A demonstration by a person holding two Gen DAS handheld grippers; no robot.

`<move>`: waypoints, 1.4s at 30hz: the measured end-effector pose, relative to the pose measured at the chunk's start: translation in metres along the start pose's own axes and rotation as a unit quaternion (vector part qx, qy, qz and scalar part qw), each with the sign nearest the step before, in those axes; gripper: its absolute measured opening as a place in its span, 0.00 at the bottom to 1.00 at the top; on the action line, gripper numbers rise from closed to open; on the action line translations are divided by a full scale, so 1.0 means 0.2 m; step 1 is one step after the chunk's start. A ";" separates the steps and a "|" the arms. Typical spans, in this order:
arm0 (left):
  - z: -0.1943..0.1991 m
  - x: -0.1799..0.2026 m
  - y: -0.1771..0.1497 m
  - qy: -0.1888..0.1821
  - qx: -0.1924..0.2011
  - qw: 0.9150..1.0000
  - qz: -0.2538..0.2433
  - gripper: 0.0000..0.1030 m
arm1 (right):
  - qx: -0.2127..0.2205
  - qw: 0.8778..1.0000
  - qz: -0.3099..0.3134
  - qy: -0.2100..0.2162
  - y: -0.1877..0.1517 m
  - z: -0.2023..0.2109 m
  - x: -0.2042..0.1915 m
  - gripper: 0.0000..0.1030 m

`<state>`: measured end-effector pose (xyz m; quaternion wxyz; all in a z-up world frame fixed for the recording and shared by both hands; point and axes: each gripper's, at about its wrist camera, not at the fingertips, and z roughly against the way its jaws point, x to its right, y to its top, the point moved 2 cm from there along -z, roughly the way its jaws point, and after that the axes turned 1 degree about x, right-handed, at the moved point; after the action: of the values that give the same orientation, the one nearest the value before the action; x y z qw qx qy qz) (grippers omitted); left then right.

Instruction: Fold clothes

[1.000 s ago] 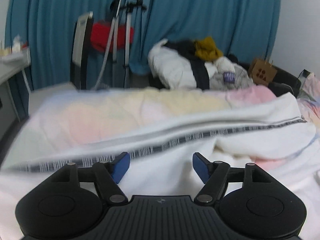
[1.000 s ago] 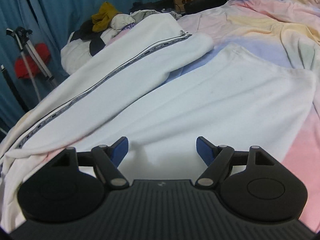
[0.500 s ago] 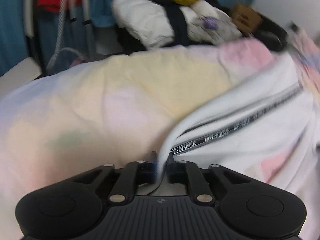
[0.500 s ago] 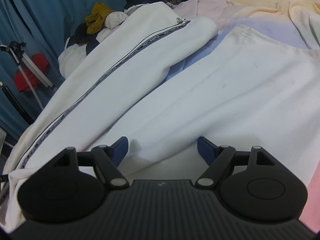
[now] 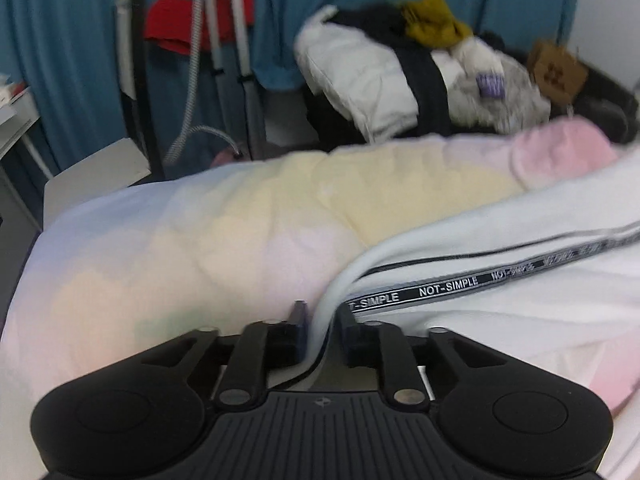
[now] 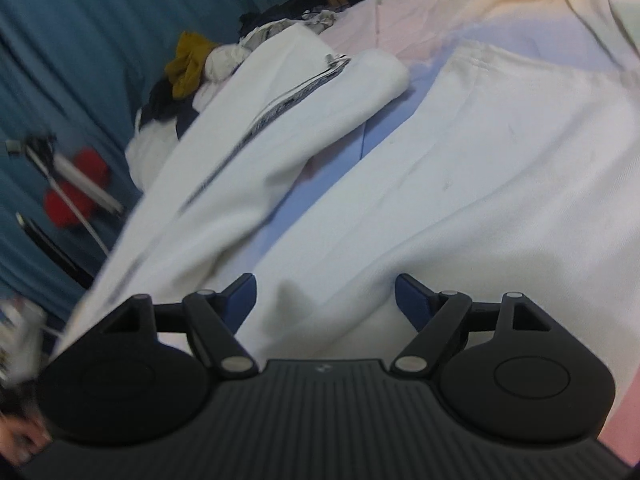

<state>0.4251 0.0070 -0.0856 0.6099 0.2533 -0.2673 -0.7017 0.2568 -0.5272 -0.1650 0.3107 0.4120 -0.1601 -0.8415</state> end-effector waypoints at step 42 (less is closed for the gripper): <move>0.56 0.50 -0.71 -0.135 0.042 0.987 -0.070 0.06 | 0.135 0.988 -0.075 -0.013 0.72 -0.47 0.30 0.09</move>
<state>0.2344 -0.0686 -0.1039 0.5067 0.1996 -0.3584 -0.7583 0.3599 -0.6769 -0.1833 0.1864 0.4500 -0.2449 -0.8383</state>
